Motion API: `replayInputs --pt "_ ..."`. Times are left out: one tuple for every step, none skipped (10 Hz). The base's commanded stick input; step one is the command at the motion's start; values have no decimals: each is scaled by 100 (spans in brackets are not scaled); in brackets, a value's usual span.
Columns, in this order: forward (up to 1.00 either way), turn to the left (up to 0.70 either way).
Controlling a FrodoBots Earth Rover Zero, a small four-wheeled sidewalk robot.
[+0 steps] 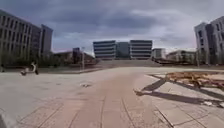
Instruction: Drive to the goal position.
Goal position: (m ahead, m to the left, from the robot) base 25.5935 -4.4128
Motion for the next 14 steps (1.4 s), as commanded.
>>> replayInputs --pt "70 0" --pt "70 0" --pt "70 0" --pt "70 0" --pt "70 0" --pt "70 -8" --pt "70 -5" --pt "70 0" --pt "70 -2" --pt "70 -5" --pt "70 -6" --pt "70 -5" --pt "70 -3" --pt "70 -2"
